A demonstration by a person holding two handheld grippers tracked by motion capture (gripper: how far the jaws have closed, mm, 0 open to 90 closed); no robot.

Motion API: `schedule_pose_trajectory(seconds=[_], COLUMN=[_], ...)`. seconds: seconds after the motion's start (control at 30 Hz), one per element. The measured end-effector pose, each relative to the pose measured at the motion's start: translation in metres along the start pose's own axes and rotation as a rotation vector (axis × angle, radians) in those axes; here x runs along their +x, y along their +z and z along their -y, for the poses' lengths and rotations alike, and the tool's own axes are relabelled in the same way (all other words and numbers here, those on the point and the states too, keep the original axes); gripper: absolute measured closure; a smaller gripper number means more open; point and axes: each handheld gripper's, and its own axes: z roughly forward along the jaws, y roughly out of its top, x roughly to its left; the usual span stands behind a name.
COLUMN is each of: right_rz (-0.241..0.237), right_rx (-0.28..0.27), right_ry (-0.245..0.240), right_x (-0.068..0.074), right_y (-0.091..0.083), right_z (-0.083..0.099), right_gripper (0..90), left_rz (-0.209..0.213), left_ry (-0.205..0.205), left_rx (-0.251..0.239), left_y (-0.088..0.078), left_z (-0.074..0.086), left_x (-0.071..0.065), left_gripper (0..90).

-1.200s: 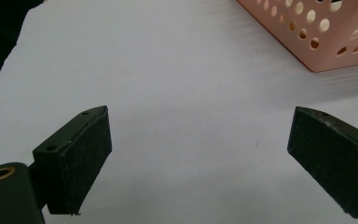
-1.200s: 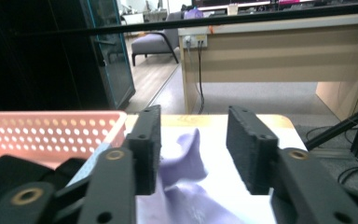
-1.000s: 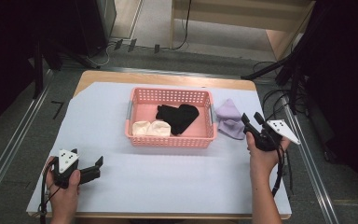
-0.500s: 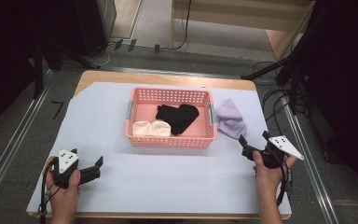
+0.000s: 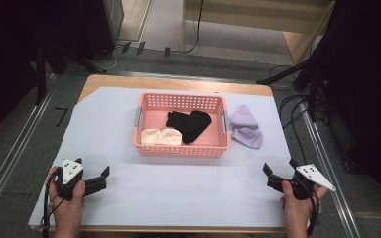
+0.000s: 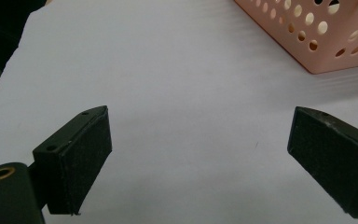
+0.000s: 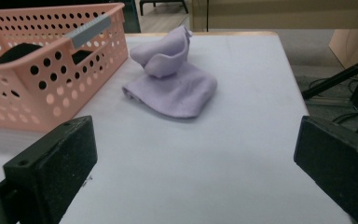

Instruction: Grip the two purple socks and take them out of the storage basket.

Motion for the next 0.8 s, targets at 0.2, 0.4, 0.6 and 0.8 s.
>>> schedule_pose_trajectory(seconds=[0.2,0.4,0.6,0.8], right_rz=[0.018,0.025,0.020,0.051], right_rx=[0.017,0.033,0.035,0.045], right_ry=[0.011,0.034,0.045,0.008], right_x=[-0.013,-0.022,-0.027,-0.021], right_y=[-0.022,-0.039,-0.051,-0.048], right_z=[0.011,0.023,0.034,0.039], right_gripper=[0.0,0.0,0.8,8.8], left_rz=[-0.001,-0.008,0.002,0.006], left_ry=[0.006,0.001,-0.016,-0.023], left_rx=[-0.001,-0.008,-0.007,-0.003], left_y=[0.000,0.000,-0.001,-0.001], left_z=[0.000,0.000,0.000,0.000], left_x=[0.000,0.000,0.002,0.003], left_gripper=[6.7,6.6,6.6,6.5])
